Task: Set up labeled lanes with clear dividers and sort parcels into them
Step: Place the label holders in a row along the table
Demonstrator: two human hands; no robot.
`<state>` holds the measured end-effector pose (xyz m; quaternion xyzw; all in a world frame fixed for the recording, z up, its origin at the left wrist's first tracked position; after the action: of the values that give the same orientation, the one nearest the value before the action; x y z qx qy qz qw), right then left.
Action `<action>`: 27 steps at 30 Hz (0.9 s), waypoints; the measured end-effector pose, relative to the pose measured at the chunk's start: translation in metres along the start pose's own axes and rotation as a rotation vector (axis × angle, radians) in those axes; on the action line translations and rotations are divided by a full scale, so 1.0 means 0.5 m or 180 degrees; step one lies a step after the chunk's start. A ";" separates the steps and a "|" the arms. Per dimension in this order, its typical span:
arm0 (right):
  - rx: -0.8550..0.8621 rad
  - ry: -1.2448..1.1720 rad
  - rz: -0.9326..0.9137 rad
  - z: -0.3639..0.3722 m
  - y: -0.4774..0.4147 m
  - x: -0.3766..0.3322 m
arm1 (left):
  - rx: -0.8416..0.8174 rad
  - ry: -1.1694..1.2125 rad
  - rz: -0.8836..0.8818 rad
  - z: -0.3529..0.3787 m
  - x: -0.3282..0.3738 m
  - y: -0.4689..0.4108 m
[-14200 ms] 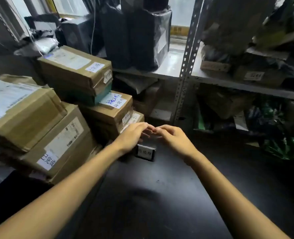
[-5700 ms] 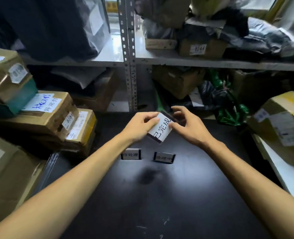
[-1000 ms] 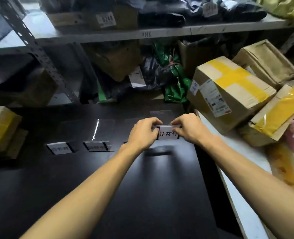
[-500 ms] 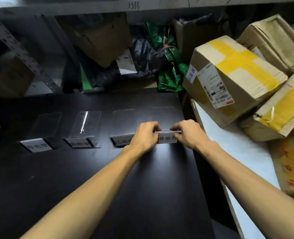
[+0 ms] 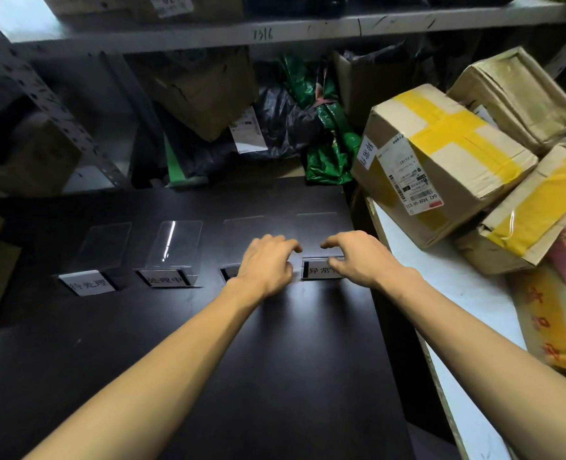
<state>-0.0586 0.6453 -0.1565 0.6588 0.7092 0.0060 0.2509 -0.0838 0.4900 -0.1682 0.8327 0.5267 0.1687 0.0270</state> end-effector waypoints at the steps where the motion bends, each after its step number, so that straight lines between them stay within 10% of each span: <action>1: -0.0018 0.0038 -0.0004 0.002 -0.003 -0.006 | 0.0085 -0.0143 -0.0064 -0.005 -0.020 0.007; 27: 0.0274 0.0303 0.0247 0.030 -0.069 -0.029 | 0.0026 -0.0163 -0.0136 0.021 -0.137 -0.021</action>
<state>-0.0851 0.6225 -0.1761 0.6950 0.6939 0.0165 0.1878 -0.1165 0.4354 -0.1978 0.8254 0.5442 0.1446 0.0407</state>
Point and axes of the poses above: each hand's wrist, its own y-axis away from the middle knuckle, its own z-axis out of the palm, x = y × z, the point moved 6 cm from there along -y, towards the middle knuckle, and after that the axes turned 4 degrees about -z, right-handed, at the moved point
